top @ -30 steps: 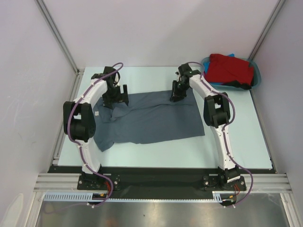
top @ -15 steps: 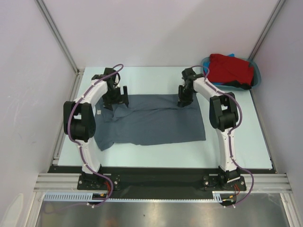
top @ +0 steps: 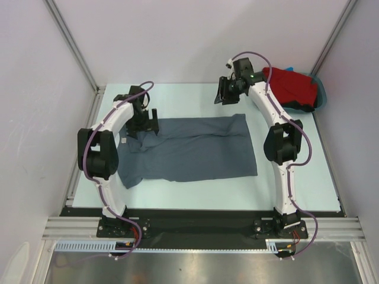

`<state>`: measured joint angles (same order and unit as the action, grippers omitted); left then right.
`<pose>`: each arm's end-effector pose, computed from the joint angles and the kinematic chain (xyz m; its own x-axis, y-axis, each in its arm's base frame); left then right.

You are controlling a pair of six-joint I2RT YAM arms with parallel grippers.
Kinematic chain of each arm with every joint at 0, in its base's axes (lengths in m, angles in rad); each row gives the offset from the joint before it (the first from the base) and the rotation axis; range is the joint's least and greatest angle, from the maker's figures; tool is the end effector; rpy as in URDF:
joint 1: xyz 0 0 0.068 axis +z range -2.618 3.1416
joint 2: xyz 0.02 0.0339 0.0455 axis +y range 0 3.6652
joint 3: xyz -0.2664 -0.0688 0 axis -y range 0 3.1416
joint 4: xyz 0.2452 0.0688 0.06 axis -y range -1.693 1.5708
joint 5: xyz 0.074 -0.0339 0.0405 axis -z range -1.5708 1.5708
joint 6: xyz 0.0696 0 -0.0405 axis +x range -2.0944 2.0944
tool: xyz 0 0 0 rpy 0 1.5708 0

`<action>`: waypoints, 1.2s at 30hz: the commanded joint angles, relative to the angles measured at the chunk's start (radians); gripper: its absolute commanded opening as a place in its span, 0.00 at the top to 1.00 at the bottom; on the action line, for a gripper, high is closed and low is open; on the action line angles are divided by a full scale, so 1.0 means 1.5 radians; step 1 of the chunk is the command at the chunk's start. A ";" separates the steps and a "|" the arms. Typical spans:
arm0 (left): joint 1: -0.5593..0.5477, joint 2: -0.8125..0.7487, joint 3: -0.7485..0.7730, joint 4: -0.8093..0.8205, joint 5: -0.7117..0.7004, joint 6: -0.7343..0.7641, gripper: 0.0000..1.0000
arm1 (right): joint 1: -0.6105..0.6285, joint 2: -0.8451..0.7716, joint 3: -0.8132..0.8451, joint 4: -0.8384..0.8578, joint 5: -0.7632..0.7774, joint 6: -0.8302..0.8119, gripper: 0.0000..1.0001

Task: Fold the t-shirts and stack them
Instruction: Fold the tshirt

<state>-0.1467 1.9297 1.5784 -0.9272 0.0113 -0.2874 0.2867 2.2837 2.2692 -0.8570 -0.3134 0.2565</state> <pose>0.4013 -0.0601 0.1974 -0.9508 -0.1460 -0.2733 -0.1253 0.9878 -0.0921 0.5028 0.1706 0.2642 -0.8266 0.0079 -0.5628 -0.2581 0.8832 0.3915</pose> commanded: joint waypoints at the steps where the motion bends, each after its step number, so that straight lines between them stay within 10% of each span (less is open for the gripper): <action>1: -0.006 -0.031 -0.017 0.012 -0.021 0.011 0.00 | 0.008 -0.026 0.004 -0.048 -0.012 -0.016 0.51; 8: -0.006 -0.014 -0.040 0.033 0.048 0.018 0.00 | 0.009 -0.059 -0.022 -0.058 0.006 -0.010 0.51; 14: -0.009 -0.030 -0.046 0.029 0.091 0.026 0.40 | 0.010 -0.060 -0.027 -0.067 0.015 -0.007 0.51; 22: -0.027 -0.130 -0.158 0.018 0.129 0.007 0.53 | 0.012 -0.061 -0.043 -0.073 0.023 -0.011 0.51; 36: -0.076 -0.317 -0.304 0.016 0.061 -0.038 0.40 | 0.026 -0.085 -0.114 -0.064 0.026 -0.019 0.51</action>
<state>-0.2504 1.5177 1.1328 -0.9302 0.1795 -0.3168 0.3122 2.2253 2.0998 -0.9627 -0.2779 0.2489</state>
